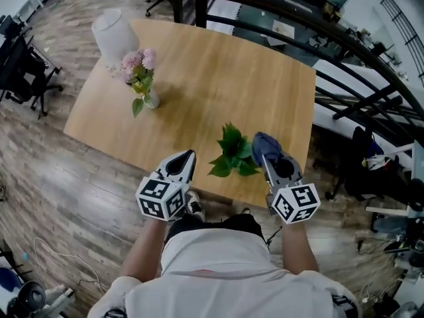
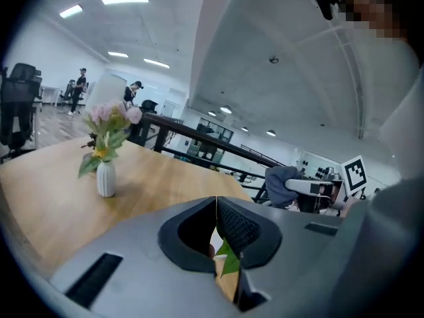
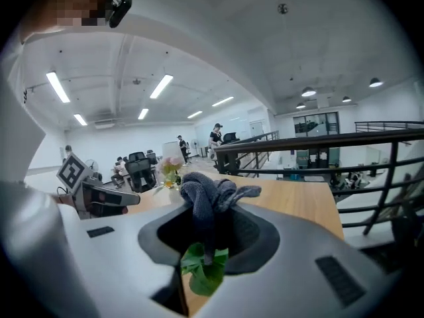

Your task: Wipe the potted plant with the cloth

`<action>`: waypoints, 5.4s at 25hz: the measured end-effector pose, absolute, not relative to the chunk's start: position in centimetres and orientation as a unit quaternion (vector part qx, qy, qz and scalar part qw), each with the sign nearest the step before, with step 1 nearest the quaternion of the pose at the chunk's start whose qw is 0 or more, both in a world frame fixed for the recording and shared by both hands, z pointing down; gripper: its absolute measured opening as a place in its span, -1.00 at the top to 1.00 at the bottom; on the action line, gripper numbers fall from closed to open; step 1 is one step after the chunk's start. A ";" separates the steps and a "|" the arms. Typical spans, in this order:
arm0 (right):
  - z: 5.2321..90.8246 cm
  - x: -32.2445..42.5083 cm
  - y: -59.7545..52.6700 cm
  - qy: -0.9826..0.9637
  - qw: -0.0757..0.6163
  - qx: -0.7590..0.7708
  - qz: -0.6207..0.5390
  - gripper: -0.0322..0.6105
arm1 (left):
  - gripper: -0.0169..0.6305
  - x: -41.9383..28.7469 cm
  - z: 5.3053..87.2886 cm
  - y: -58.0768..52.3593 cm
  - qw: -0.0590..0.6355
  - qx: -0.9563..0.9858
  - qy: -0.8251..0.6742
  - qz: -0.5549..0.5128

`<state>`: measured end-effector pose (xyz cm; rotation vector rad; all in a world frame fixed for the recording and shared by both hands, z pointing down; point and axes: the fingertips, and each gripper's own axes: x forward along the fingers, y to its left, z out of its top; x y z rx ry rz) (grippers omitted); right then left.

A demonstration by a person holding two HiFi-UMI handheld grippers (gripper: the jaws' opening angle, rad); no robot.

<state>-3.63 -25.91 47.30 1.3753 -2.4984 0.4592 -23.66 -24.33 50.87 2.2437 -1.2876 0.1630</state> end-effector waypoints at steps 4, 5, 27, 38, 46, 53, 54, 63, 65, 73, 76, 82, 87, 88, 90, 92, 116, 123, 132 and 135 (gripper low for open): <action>48.4 -1.7 -25.4 -0.832 0.133 0.508 0.180 0.42 | 0.89 -20.1 55.7 -26.4 0.355 0.838 -0.408 0.071; 48.6 -1.3 -25.3 -0.828 0.133 0.513 0.185 0.42 | 0.89 -19.4 57.1 -26.9 0.378 0.834 -0.395 0.074; 52.4 -1.5 -23.8 -0.841 0.096 0.429 0.315 0.42 | 0.76 -13.5 66.7 -28.2 0.602 0.732 -0.316 0.056; 62.6 -5.3 -20.2 -0.799 0.137 0.365 0.457 0.42 | 0.77 -12.4 67.1 -27.1 0.628 0.697 -0.347 0.016; 64.4 3.2 -19.4 -0.736 0.143 0.476 0.460 0.43 | 0.77 -12.5 67.0 -27.2 0.610 0.709 -0.354 0.017; 54.8 5.6 -22.6 -0.782 0.053 0.499 0.370 0.43 | 0.76 -12.2 67.0 -27.1 0.607 0.712 -0.353 0.018; 53.8 4.4 -23.2 -0.796 0.046 0.477 0.369 0.43 | 0.76 -12.2 67.0 -27.1 0.606 0.713 -0.352 0.018; 61.2 -0.1 -26.3 -0.760 0.084 0.406 0.501 0.42 | 0.76 -12.0 66.7 -27.9 0.584 0.735 -0.343 0.036; 62.7 1.4 -25.5 -0.741 0.077 0.412 0.525 0.42 | 0.77 -11.9 66.6 -27.9 0.577 0.740 -0.342 0.041; 65.5 6.5 -23.1 -0.704 0.141 0.482 0.502 0.42 | 0.77 -11.9 66.4 -27.9 0.544 0.766 -0.336 0.065; 62.1 7.0 -24.7 -0.731 0.102 0.494 0.459 0.42 | 0.77 -11.9 66.4 -28.2 0.538 0.771 -0.334 0.068; 53.9 2.2 -29.4 -0.829 0.054 0.420 0.364 0.42 | 0.78 -11.4 66.4 -28.4 0.536 0.774 -0.329 0.068; 54.4 -6.7 -31.5 -0.890 0.126 0.286 0.331 0.42 | 0.78 -11.3 66.4 -28.4 0.536 0.775 -0.328 0.069; 55.3 -8.1 -31.7 -0.893 0.147 0.264 0.333 0.42 | 0.78 -11.3 66.3 -28.4 0.535 0.775 -0.329 0.068; 57.7 -9.7 -32.4 -0.887 0.197 0.253 0.332 0.42 | 0.78 -11.3 66.3 -28.4 0.535 0.774 -0.332 0.066; 59.9 -8.9 -33.6 -0.869 0.230 0.285 0.332 0.41 | 0.78 -11.3 66.3 -28.4 0.541 0.769 -0.336 0.057; 62.0 0.9 -27.8 -0.781 0.155 0.385 0.466 0.41 | 0.78 -11.7 66.5 -28.3 0.551 0.761 -0.340 0.034; 61.1 6.4 -26.4 -0.743 0.116 0.475 0.457 0.41 | 0.79 -11.9 66.4 -28.3 0.550 0.758 -0.349 0.030; 56.2 -2.1 -23.9 -0.814 0.049 0.364 0.450 0.41 | 0.79 -12.0 66.5 -28.4 0.553 0.751 -0.360 0.026; 60.4 -2.6 -22.7 -0.802 0.104 0.376 0.453 0.41 | 0.79 -12.0 66.5 -28.5 0.550 0.752 -0.363 0.027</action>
